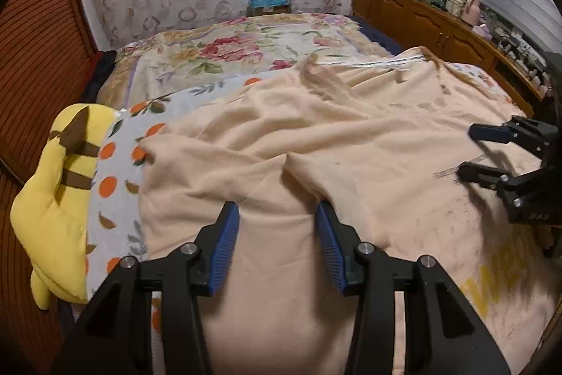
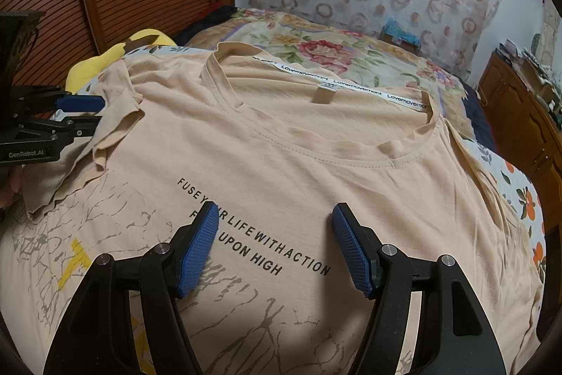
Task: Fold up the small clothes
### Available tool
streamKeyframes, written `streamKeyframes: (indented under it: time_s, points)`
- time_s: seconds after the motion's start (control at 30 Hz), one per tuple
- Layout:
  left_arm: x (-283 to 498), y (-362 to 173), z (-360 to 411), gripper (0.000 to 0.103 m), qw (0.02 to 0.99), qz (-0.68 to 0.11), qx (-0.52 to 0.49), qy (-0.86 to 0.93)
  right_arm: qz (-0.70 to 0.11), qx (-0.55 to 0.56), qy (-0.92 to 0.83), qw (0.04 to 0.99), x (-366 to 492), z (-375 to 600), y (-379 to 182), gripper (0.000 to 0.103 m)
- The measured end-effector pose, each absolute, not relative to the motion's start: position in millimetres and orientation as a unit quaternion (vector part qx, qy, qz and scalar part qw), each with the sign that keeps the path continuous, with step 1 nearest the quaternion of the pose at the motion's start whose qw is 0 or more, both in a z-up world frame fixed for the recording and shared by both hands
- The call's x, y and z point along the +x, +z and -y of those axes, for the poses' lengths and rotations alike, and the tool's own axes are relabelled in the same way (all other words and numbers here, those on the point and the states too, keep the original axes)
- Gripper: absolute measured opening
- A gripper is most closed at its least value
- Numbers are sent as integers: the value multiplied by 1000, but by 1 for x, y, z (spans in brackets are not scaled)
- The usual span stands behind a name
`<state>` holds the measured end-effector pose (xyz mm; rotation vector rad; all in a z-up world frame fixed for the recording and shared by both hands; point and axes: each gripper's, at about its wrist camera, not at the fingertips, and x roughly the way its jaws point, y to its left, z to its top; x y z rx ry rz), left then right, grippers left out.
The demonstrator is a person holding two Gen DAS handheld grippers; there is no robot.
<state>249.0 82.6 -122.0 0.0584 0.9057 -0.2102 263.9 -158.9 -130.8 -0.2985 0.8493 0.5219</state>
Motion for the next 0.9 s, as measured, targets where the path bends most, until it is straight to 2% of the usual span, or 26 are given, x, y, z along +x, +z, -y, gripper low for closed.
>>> streamKeyframes:
  time_s: [0.3,0.43,0.67,0.9]
  points:
    - [248,-126,-71,46,894,-431,38,-112,-406,-143,249,868,264,158,-131,69]
    - [246,-128,-74,57,902,-418,37,-100,-406,-142,250,867,264,159,-131,69]
    - [246,-129,-74,58,902,-419,33,-101,-406,-143,249,868,263,158,-131,71]
    - [245,-129,-74,58,902,-419,35,-100,-410,-140,249,866,267,167,-131,79]
